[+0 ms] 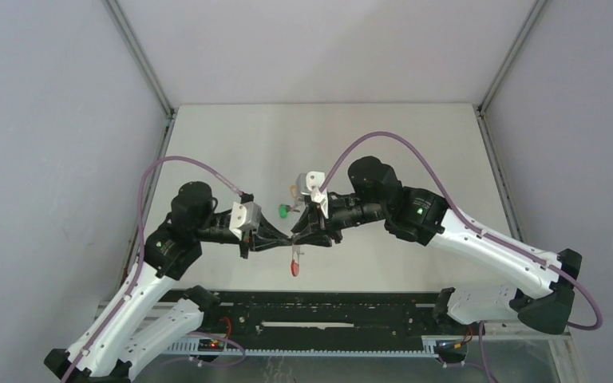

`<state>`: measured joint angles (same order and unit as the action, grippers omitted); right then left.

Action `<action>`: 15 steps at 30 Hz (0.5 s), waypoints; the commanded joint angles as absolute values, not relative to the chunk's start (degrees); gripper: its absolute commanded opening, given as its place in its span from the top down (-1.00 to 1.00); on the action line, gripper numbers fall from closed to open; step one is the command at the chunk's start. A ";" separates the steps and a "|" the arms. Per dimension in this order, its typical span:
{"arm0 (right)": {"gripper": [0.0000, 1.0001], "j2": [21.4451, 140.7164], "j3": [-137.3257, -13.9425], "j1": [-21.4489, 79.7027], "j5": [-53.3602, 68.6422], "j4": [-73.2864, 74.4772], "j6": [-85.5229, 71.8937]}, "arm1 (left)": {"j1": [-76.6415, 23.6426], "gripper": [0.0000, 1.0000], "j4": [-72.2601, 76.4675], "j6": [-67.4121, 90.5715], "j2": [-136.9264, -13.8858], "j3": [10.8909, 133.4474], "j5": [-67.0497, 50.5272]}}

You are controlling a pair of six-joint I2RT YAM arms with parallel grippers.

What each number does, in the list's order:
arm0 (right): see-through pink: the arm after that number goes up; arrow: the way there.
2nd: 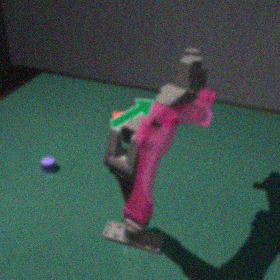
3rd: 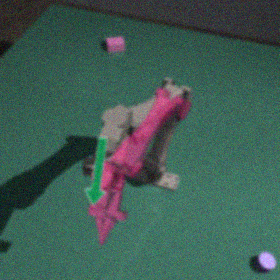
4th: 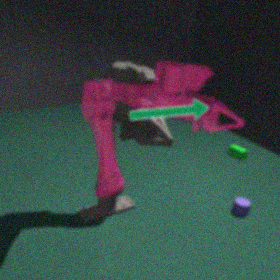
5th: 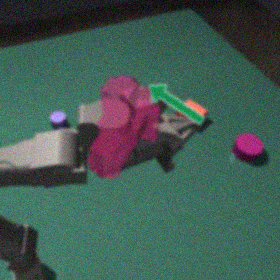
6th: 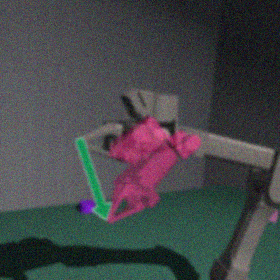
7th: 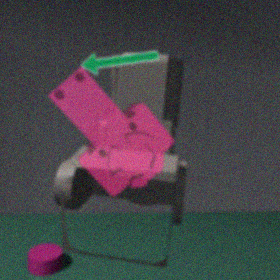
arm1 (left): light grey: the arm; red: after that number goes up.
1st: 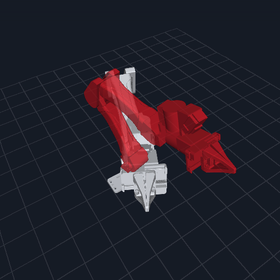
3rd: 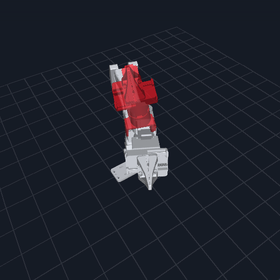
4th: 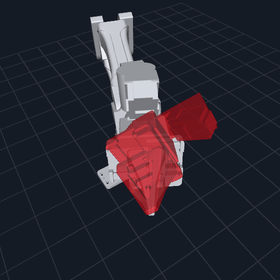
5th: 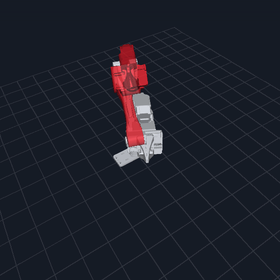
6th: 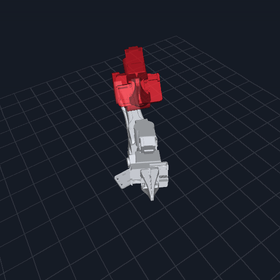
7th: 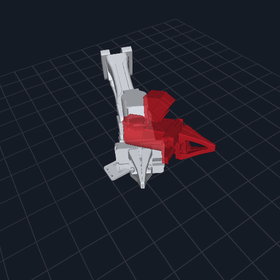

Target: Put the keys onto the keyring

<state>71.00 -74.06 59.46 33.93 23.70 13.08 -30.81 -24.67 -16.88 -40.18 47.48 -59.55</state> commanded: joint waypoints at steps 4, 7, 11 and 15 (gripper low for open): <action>0.29 71.31 -78.06 61.19 32.47 24.65 16.75 | -31.20 0.99 -24.17 -18.19 -39.73 50.08 -58.93; 0.32 71.68 -78.23 61.41 32.07 24.91 17.01 | -31.20 0.99 -24.26 -18.07 -39.63 50.16 -58.95; 0.35 72.27 -78.56 61.57 31.48 25.37 17.38 | -31.20 0.99 -24.33 -18.02 -39.45 50.36 -59.00; 0.38 73.00 -79.13 61.70 30.70 25.59 17.70 | -31.20 0.99 -24.48 -17.96 -39.23 50.44 -59.31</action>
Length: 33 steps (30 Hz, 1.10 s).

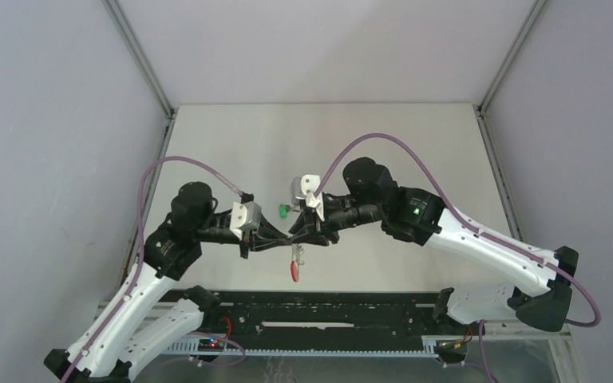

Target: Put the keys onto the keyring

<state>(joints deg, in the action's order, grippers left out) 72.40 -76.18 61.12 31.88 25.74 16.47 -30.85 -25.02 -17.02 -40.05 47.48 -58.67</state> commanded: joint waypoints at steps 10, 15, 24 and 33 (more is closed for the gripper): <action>0.69 73.98 -79.41 61.45 30.45 26.08 17.64 | -31.20 0.99 -24.92 -18.06 -39.45 51.19 -59.58; 0.86 74.75 -80.23 61.27 29.79 28.19 17.87 | -31.20 0.99 -24.98 -18.11 -39.70 51.60 -59.77; 1.00 73.21 -78.58 59.92 26.93 23.22 14.93 | -31.20 0.48 -24.97 -17.69 -40.18 52.11 -58.20; 1.00 59.81 -54.40 57.84 31.24 -12.16 3.51 | -31.11 -0.02 -27.06 -16.89 -38.63 50.94 -55.10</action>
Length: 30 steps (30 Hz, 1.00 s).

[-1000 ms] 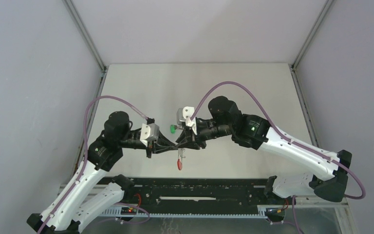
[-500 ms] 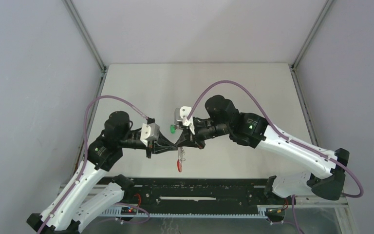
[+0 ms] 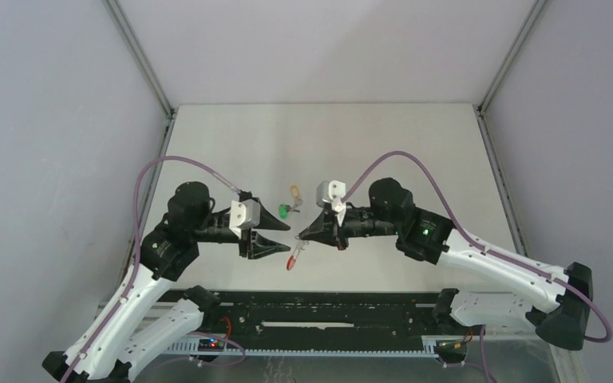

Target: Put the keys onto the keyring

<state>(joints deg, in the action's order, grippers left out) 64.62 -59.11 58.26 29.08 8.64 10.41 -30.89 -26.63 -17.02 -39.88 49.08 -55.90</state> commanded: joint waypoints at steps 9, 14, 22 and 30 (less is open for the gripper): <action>1.00 57.04 -44.74 57.94 31.53 -30.11 -5.99 | -31.11 0.28 -24.22 -14.66 -38.19 48.44 -52.89; 1.00 57.71 -43.68 58.90 30.16 -32.05 -6.42 | -31.11 0.33 -21.72 -11.22 -38.06 48.34 -56.82; 1.00 58.82 -43.68 60.50 28.65 -33.36 -5.47 | -31.11 0.33 -20.84 -9.38 -38.10 48.32 -61.39; 1.00 59.72 -43.68 61.02 28.64 -33.86 -5.49 | -31.11 0.44 -19.09 -9.05 -38.16 47.92 -62.11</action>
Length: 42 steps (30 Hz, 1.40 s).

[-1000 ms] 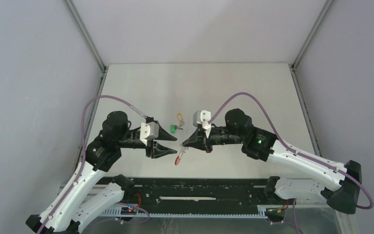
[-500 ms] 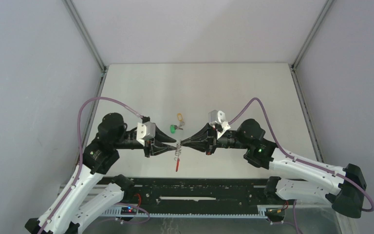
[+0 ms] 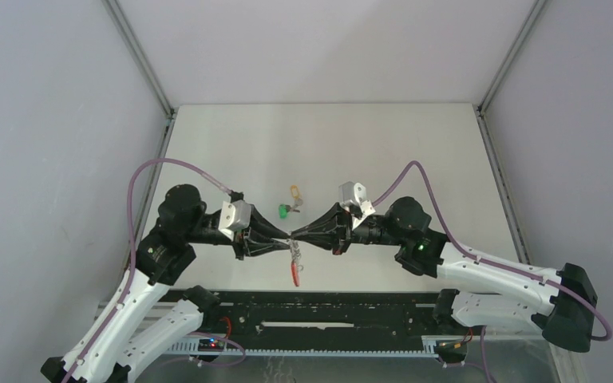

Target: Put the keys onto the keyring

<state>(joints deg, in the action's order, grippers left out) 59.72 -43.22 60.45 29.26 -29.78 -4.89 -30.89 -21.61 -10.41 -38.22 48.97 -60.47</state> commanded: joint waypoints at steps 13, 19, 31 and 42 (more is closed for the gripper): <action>1.00 60.61 -43.68 61.69 29.38 -34.83 -5.84 | -31.11 0.98 -17.81 -8.08 -38.30 47.63 -60.67; 0.57 59.09 -43.68 61.40 30.88 -32.18 -4.87 | -31.11 0.99 -21.36 -16.99 -37.17 47.61 -57.38; 0.14 51.26 -44.73 59.33 27.27 -19.41 2.34 | -31.91 0.99 -22.65 -44.02 -31.20 44.35 -50.54; 0.12 51.96 -46.91 59.48 26.59 -14.34 5.72 | -37.36 0.99 -28.40 -58.48 -28.53 43.65 -45.62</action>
<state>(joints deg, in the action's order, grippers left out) 51.53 -43.62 59.59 26.96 -15.75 3.33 -35.94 -27.59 -52.10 -29.17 43.81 -48.25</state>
